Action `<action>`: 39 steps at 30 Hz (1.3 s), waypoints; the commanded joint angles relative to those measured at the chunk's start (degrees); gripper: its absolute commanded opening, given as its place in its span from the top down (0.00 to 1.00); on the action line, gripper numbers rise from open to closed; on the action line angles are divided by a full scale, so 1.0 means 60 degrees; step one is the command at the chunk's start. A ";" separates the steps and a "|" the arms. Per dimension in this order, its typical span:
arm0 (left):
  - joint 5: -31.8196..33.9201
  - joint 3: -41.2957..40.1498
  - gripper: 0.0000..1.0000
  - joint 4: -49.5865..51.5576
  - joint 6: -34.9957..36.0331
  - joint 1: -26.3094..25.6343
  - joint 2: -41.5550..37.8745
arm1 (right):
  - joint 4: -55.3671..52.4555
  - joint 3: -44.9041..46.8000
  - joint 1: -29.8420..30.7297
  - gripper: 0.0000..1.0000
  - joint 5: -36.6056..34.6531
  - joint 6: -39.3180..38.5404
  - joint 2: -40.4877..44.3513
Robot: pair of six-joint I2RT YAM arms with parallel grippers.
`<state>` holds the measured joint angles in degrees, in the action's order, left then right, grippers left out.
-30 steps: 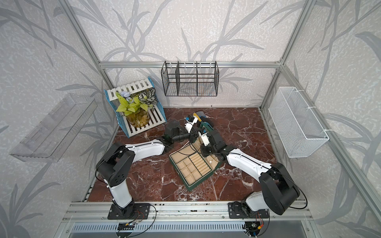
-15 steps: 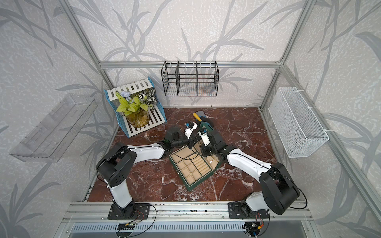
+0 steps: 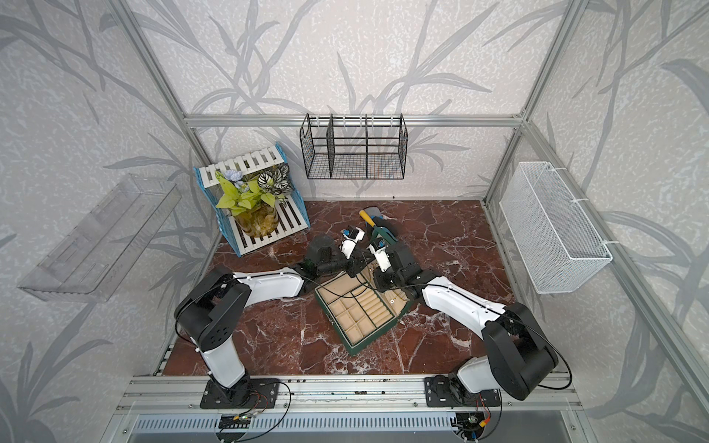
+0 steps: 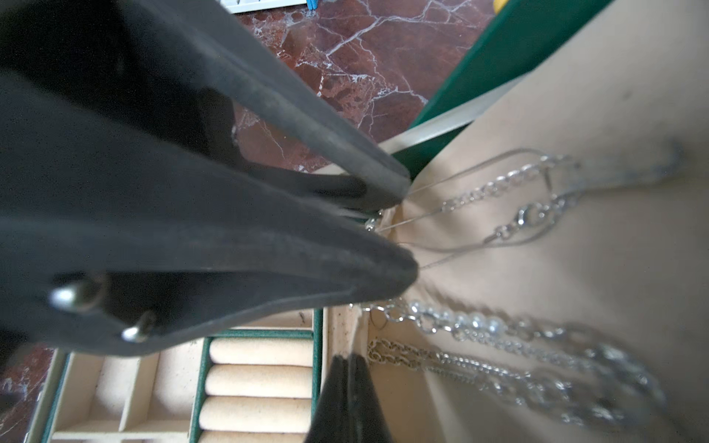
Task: Put jewelry chain into jewelry box
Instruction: Adjust the necklace in the storage slot, then reset both arms
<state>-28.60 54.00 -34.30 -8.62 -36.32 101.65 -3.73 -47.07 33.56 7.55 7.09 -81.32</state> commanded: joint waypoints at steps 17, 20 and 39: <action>0.2729 -0.2846 0.25 0.0409 0.0185 0.0910 -0.4800 | -0.1994 -0.1189 -0.0008 0.38 0.3033 0.0487 0.2535; 0.4004 -0.3352 0.13 0.1101 0.0561 0.1305 -0.5985 | -0.2332 -0.1299 -0.0272 0.26 0.1585 0.0819 0.3784; 0.6822 -0.6926 0.00 -0.3206 0.0872 0.5948 -0.4934 | 0.3821 0.4696 -0.7480 0.01 -0.0841 0.1797 0.3551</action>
<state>13.28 14.63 -41.17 -4.67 -1.96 70.06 4.14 -20.97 -11.62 7.16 20.23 -57.10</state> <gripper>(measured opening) 0.998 0.993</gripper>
